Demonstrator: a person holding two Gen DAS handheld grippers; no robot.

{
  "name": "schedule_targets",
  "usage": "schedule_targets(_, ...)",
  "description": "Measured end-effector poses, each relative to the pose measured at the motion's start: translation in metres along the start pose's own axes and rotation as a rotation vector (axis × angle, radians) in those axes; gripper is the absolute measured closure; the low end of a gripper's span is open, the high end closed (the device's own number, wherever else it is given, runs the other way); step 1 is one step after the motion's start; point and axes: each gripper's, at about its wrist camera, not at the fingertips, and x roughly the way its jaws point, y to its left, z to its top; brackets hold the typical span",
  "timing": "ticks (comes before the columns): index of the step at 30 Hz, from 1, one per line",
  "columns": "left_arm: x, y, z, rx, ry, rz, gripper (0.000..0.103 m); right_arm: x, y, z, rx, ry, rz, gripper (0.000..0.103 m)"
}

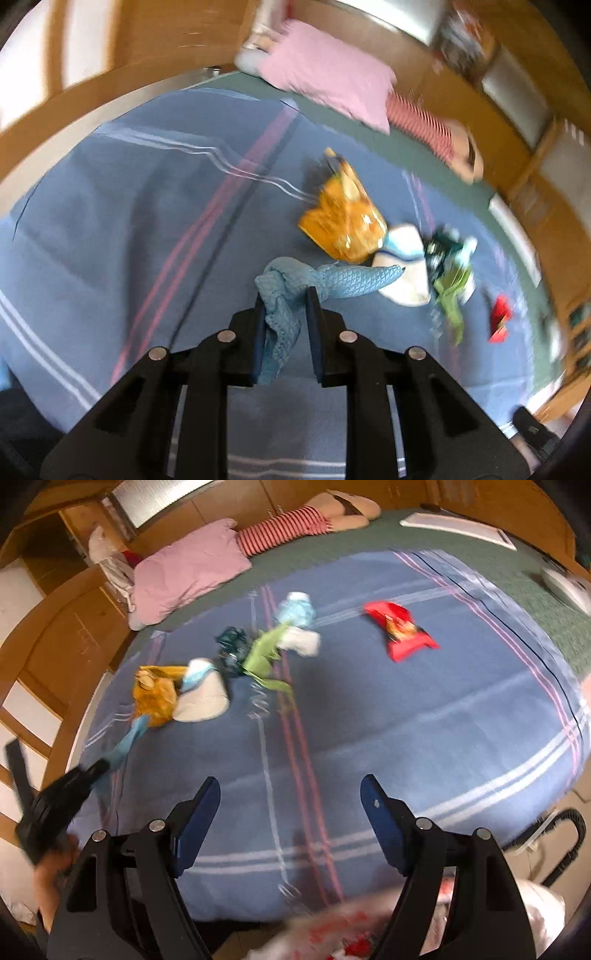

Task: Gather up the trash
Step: 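Grasp the light blue cloth with the left tool, then grasp the white paper cup with the right tool while the left tool holds the blue cloth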

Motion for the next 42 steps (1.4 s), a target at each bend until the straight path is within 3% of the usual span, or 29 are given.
schedule_targets(3,-0.008,0.035,0.005,-0.158,-0.011,-0.042,0.082,0.02,0.022,0.016,-0.027,-0.01,0.019,0.026)
schedule_targets(6,-0.005,0.047,0.007,-0.234,-0.014,-0.033,0.082,0.043,0.049,0.032,-0.044,-0.005,0.043,0.026)
schedule_targets(11,-0.003,0.05,0.005,-0.25,-0.005,-0.003,0.082,0.089,0.106,0.053,-0.135,0.009,0.029,0.026)
schedule_targets(14,-0.001,0.057,0.004,-0.281,0.006,0.012,0.082,0.125,0.134,0.066,-0.181,0.016,-0.051,0.026)
schedule_targets(18,-0.003,0.06,0.004,-0.265,-0.006,0.035,0.082,0.167,0.144,0.079,-0.191,0.059,-0.154,0.026)
schedule_targets(24,0.003,0.049,0.002,-0.221,0.02,0.027,0.082,0.198,0.137,0.08,-0.17,0.14,-0.129,0.026)
schedule_targets(26,0.004,0.047,0.002,-0.213,0.019,0.029,0.082,0.2,0.135,0.078,-0.159,0.16,-0.081,0.04)
schedule_targets(30,0.004,0.047,0.003,-0.2,0.01,0.045,0.082,0.187,0.137,0.069,-0.195,0.138,-0.018,0.057)
schedule_targets(31,0.004,0.047,0.003,-0.198,0.008,0.052,0.082,0.182,0.138,0.066,-0.208,0.138,-0.008,0.078)
schedule_targets(34,0.004,0.042,0.002,-0.173,0.004,0.068,0.082,0.165,0.14,0.056,-0.23,0.142,0.038,0.084)
schedule_targets(42,-0.009,0.016,-0.011,-0.053,-0.037,0.073,0.082,0.095,0.117,0.024,-0.278,0.078,0.073,0.085)
